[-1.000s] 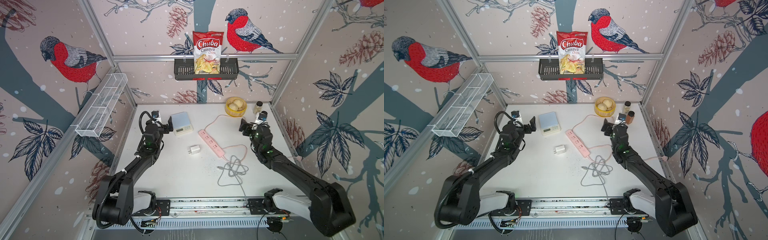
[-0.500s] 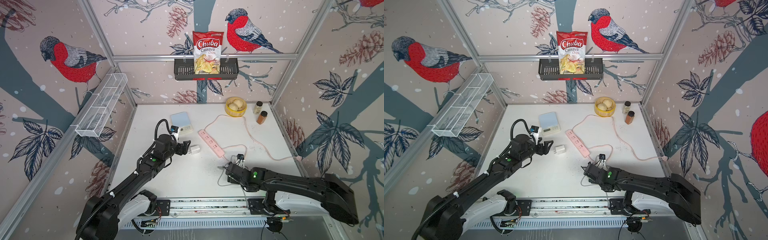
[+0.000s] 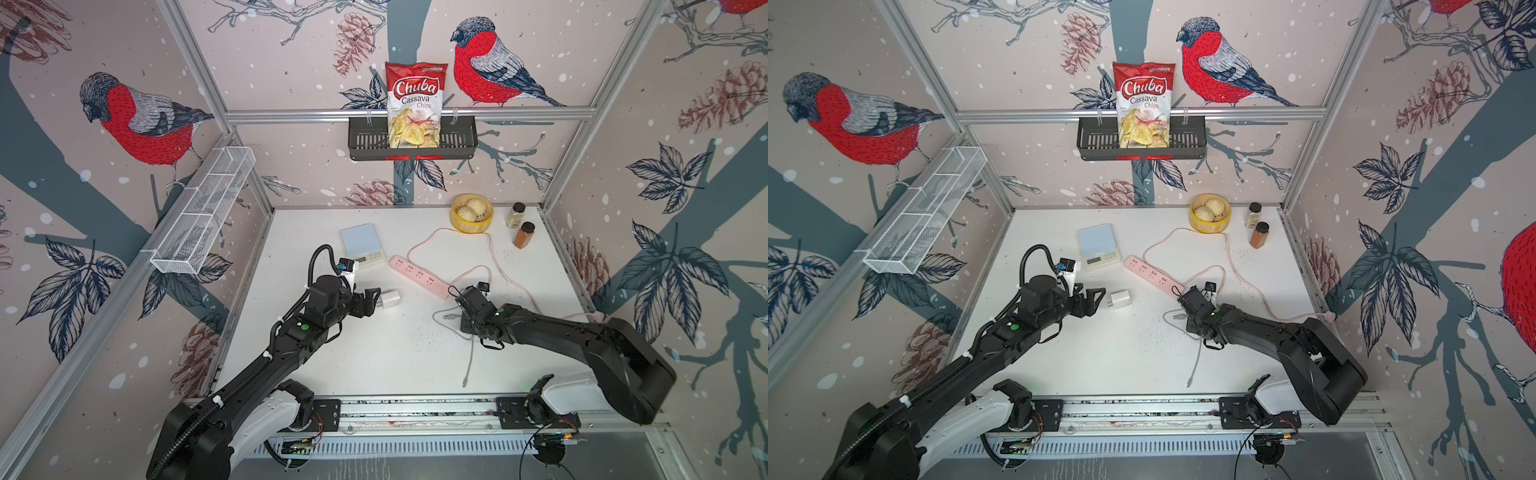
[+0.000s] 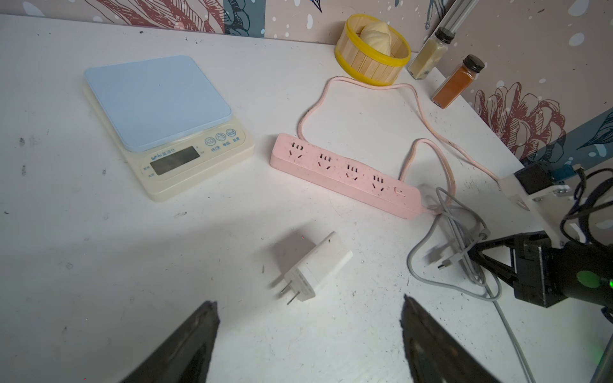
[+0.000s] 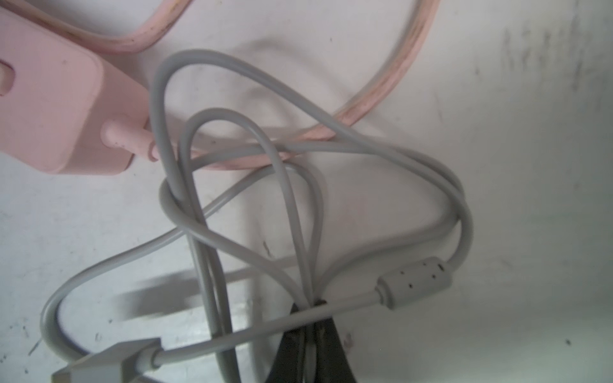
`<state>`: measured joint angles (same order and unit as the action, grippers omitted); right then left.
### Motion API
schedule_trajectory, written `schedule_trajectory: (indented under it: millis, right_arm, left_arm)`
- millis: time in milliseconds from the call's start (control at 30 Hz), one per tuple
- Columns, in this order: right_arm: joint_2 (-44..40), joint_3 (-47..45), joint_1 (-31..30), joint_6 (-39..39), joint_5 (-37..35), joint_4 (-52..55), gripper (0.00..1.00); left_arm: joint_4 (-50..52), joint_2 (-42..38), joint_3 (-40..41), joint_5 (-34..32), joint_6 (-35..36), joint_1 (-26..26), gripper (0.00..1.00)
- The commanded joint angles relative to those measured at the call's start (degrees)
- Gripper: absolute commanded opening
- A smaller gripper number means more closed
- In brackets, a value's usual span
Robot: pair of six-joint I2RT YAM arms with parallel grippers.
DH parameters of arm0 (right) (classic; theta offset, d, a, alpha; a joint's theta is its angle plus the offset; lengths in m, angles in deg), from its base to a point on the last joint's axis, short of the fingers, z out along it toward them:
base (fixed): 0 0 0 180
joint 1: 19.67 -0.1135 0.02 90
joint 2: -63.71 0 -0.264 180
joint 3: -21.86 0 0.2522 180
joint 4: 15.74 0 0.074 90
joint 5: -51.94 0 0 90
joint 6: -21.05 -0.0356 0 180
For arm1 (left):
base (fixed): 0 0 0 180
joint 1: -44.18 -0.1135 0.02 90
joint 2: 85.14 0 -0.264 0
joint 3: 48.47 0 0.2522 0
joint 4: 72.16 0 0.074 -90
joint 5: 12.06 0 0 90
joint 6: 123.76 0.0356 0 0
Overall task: Charge the electronic scale
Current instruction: Adjust the charging cable at the center of the board, then pick up the charging cable from the center of the board.
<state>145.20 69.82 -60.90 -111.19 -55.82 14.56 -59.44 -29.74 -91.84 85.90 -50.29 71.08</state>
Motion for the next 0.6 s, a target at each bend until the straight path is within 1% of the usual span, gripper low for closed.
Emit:
schedule_trajectory:
  millis: [0,33,67,133,167,233,267,300,333,433,467,500,567]
  right_arm:
    - [0.2,1.6,-0.3,6.8,1.6,0.0,0.15]
    - [-0.8,1.8,-1.2,7.8,1.5,0.1,0.25]
    - [-2.4,1.8,-2.5,8.8,1.0,0.1,0.33]
    - [-5.9,1.4,-4.9,11.1,0.4,-0.4,0.37]
    - [-7.8,1.0,-5.8,12.3,0.5,-0.8,0.38]
    - [-10.1,0.2,-6.1,13.8,1.7,-2.0,0.42]
    - [-11.8,-0.1,-5.8,14.2,2.4,-2.0,0.47]
    - [-12.6,-0.2,-5.7,14.5,2.6,-1.8,0.49]
    - [-13.5,-0.4,-5.8,14.9,2.6,-1.8,0.5]
    - [-16.5,-2.5,-5.8,17.1,4.0,-3.8,0.49]
    - [-17.5,-3.2,-5.2,18.0,5.6,-4.4,0.48]
    - [-18.6,-3.6,-4.1,18.0,7.0,-4.5,0.48]
    - [-21.8,-4.8,-0.5,17.3,10.9,-5.0,0.47]
  left_arm:
    - [-1.0,0.9,-1.0,1.2,-1.0,0.1,0.85]
    - [-0.9,1.1,-1.3,1.7,-0.5,0.2,0.85]
    - [-1.1,1.2,-1.5,2.4,0.3,0.3,0.85]
    - [-2.3,1.2,-1.5,4.9,2.3,0.7,0.85]
    - [-3.5,1.4,-1.1,7.3,3.8,1.0,0.84]
    - [-7.1,2.6,-0.2,13.0,6.6,2.3,0.78]
    - [-9.0,3.9,-0.1,14.4,7.1,3.6,0.75]
    - [-10.3,5.4,-0.2,14.6,8.3,5.3,0.72]
    - [-11.0,6.8,-0.6,13.9,9.6,7.6,0.71]
    - [-12.9,12.5,-2.3,7.7,16.9,15.7,0.63]
    - [-15.2,14.7,-2.1,5.6,19.7,18.6,0.61]
    - [-18.1,16.9,-1.5,4.7,22.0,20.7,0.6]
    - [-23.7,20.7,-1.3,6.7,22.9,21.6,0.6]
